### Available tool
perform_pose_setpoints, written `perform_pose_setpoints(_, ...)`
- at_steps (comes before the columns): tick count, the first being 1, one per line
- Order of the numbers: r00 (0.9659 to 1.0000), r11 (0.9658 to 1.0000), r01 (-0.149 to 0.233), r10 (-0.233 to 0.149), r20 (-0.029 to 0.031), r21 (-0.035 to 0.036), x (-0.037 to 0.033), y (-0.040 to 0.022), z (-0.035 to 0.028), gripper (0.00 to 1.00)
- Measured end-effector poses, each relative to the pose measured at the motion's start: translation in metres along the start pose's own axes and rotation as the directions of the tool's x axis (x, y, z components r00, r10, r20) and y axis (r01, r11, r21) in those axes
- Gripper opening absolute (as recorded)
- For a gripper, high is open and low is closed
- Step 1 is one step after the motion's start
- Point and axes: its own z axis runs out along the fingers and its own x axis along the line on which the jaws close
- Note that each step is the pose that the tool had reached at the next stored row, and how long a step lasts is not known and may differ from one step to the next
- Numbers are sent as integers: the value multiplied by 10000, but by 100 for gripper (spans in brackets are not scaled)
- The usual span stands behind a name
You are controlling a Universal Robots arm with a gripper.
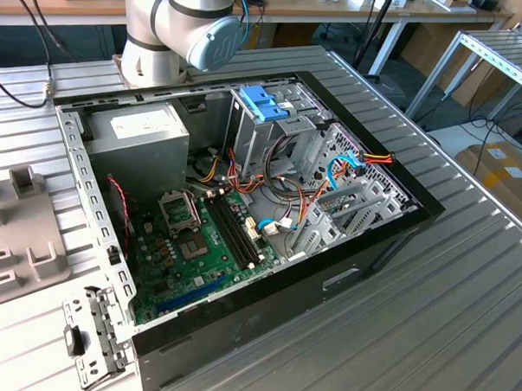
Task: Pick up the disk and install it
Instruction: 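Pick up the disk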
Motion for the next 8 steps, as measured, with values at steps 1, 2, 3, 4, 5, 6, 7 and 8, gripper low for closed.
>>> perform_pose_setpoints(1,10000,10000,0,0,0,0,0,0,-8,37)
perform_pose_setpoints(2,10000,10000,0,0,0,0,0,1,-15,37)
perform_pose_setpoints(3,10000,10000,0,0,1,0,-1,0,-24,37)
perform_pose_setpoints(4,10000,10000,0,0,1,0,-1,1,-31,37)
perform_pose_setpoints(5,10000,10000,0,0,2,0,-1,1,-39,37)
perform_pose_setpoints(6,10000,10000,0,0,2,0,-2,1,-56,37)
perform_pose_setpoints(7,10000,10000,0,0,3,1,-2,1,-67,37)
perform_pose_setpoints(8,10000,10000,0,0,3,0,-3,2,-80,37)
